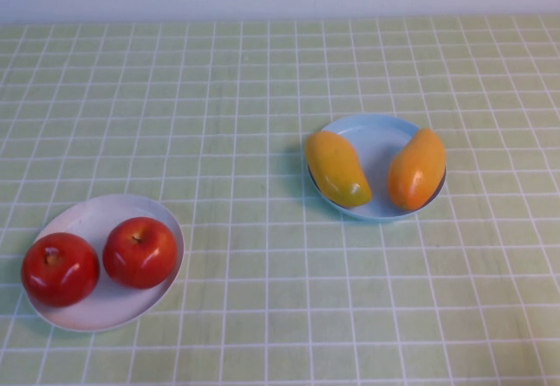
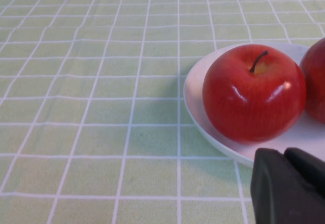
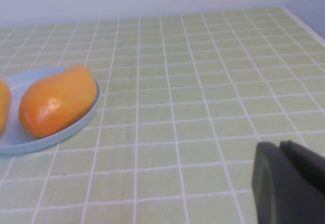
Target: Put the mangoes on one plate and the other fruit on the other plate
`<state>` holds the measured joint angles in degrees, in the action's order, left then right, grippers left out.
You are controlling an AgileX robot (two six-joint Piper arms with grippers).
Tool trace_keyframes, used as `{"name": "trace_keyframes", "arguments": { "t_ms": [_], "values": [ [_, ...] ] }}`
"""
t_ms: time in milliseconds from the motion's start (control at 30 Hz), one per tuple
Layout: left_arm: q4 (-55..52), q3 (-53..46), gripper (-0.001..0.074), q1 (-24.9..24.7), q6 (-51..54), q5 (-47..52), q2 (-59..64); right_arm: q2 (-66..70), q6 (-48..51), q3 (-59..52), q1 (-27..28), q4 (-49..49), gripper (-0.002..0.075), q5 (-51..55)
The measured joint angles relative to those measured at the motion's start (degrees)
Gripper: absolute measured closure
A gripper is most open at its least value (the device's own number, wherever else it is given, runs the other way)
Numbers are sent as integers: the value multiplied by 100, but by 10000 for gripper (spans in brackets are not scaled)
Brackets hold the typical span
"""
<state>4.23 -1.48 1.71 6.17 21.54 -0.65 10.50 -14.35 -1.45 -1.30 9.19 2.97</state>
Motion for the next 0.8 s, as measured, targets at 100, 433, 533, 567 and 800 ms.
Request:
{"name": "trace_keyframes", "arguments": {
  "t_ms": [100, 433, 533, 567, 800],
  "values": [
    [0, 0, 733, 0, 0, 0, 0, -503, 0, 0, 2, 0, 741, 338],
    [0, 0, 733, 0, 0, 0, 0, -1095, -3, -11, 2, 0, 742, 1261],
    [0, 0, 733, 0, 0, 0, 0, -1095, -13, -11, 2, 0, 742, 1284],
    [0, 0, 733, 0, 0, 0, 0, -1095, 38, -11, 2, 0, 742, 1312],
    [0, 0, 733, 0, 0, 0, 0, -1095, 1723, -11, 2, -1219, 742, 1614]
  ]
}}
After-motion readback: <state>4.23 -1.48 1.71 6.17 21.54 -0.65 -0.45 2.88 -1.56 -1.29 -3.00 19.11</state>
